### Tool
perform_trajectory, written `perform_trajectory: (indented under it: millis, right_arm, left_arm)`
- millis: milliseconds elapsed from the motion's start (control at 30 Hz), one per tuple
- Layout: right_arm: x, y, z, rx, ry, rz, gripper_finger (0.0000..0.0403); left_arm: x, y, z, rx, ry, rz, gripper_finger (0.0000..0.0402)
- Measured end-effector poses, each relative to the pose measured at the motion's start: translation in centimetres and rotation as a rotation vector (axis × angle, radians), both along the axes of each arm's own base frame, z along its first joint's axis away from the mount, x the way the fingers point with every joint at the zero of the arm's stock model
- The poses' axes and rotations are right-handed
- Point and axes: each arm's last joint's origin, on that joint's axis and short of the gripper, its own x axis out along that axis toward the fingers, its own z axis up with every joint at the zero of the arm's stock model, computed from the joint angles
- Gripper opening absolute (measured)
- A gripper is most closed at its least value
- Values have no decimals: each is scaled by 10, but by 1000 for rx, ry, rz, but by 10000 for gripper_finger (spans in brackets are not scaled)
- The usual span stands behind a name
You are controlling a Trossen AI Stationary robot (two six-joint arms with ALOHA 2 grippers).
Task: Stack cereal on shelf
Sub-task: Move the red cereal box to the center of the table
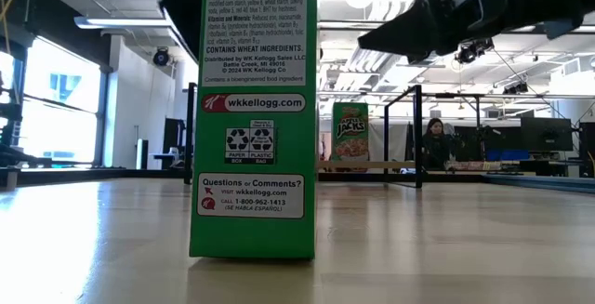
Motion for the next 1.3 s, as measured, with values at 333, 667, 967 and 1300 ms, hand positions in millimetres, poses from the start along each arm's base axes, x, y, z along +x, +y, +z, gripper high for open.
perform_trajectory:
  millis: [333, 667, 967, 1300]
  right_arm:
    - [-5, 0, -1, 10, -71, 73, 0]
    - [-5, 0, -1, 9, -66, 73, 0]
    - [-5, -1, -4, 10, -37, 72, 0]
    - [-5, 1, -5, 21, -28, 121, 0]
  left_arm:
    - [-19, -85, -3, -214, 136, -95, 34]
    - [-49, -152, -3, -427, 297, 37, 143]
    - [-73, -188, -2, -533, 423, 455, 236]
    - [-90, -214, -4, -531, 323, 796, 279]
